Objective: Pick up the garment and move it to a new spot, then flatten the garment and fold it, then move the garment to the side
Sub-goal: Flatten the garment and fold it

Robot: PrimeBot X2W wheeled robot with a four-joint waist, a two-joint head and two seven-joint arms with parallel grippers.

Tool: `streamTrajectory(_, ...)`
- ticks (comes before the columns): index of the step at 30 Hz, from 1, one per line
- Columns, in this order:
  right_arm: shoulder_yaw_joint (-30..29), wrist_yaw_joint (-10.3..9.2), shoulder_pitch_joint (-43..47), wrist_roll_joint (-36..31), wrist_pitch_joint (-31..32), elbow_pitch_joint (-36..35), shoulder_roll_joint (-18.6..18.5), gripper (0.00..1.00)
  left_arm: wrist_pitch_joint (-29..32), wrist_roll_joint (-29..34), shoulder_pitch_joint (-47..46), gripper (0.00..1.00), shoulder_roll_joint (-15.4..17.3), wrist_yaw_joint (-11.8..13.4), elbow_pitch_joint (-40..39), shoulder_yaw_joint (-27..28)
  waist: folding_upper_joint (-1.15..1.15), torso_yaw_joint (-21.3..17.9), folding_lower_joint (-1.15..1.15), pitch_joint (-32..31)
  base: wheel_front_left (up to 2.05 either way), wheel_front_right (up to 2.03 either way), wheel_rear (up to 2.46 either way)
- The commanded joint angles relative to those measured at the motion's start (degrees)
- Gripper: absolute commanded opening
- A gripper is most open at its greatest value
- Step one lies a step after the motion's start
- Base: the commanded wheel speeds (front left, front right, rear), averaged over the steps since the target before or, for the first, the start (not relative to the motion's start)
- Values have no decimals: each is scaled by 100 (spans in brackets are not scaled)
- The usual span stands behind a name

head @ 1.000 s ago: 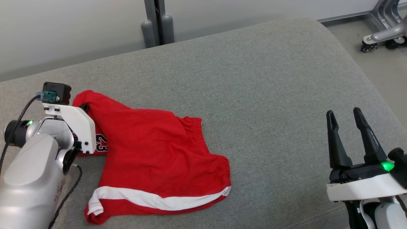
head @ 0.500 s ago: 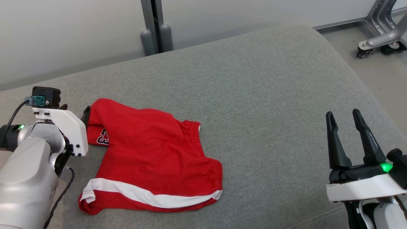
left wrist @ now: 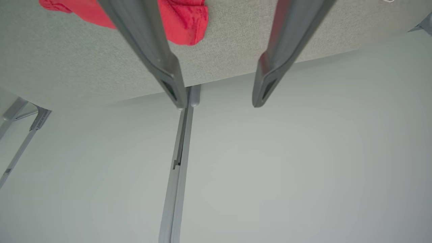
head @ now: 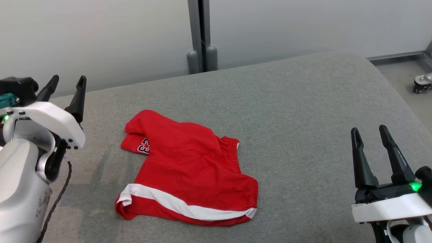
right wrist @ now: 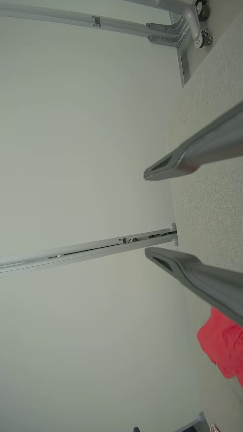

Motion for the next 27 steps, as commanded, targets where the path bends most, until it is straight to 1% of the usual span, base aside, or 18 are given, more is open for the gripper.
streamTrajectory(1, -14, 11, 70, 15, 22, -25, -34, 100, 44, -92, 241, 100, 32, 90, -195, 39, 0, 159, 0, -144, 0, 0, 0)
streamTrajectory(4, -31, 11, 143, 28, 42, -48, -24, 100, 267, -190, 842, 100, 139, 313, -795, 82, 0, 251, 0, -204, 0, 0, 0)
streamTrajectory(9, -38, 11, 239, 36, 39, -87, 2, 100, 534, -378, 1989, 100, 90, 858, -1969, 91, 0, 305, 0, -206, 0, 0, 0)
streamTrajectory(12, -51, 11, 258, 46, 44, -107, 3, 100, 685, -398, 2588, 100, 21, 1143, -2599, -12, 0, 303, 0, -174, 0, 0, 0)
streamTrajectory(14, -44, 11, 245, 43, 70, -130, -15, 100, 870, -440, 2967, 100, -17, 1267, -2953, -144, 0, 271, 0, -146, 0, 0, 0)
streamTrajectory(16, -88, 11, 212, 43, 75, -146, -28, 100, 1044, -383, 3204, 100, 20, 1381, -3252, -277, 0, 261, 0, -111, 0, 0, 0)
streamTrajectory(18, -103, 11, 190, 40, 86, -155, -35, 100, 1210, -387, 3363, 100, 44, 1482, -3394, -357, 0, 258, 0, -86, 0, 0, 0)
streamTrajectory(19, -103, 11, 190, 40, 86, -155, -35, 100, 1210, -387, 3363, 100, 44, 1482, -3394, -357, 0, 258, 0, -86, 0, 0, 0)
streamTrajectory(22, -76, 11, 163, 26, 90, -134, -41, 100, 1539, -363, 3473, 100, 67, 1625, -3398, -493, 0, 239, 0, -60, 0, 0, 0)
streamTrajectory(27, -15, 11, 141, 31, 83, -88, -17, 100, 2171, -171, 3251, 100, 231, 1898, -3216, -687, 0, 197, 0, -47, 0, 0, 0)
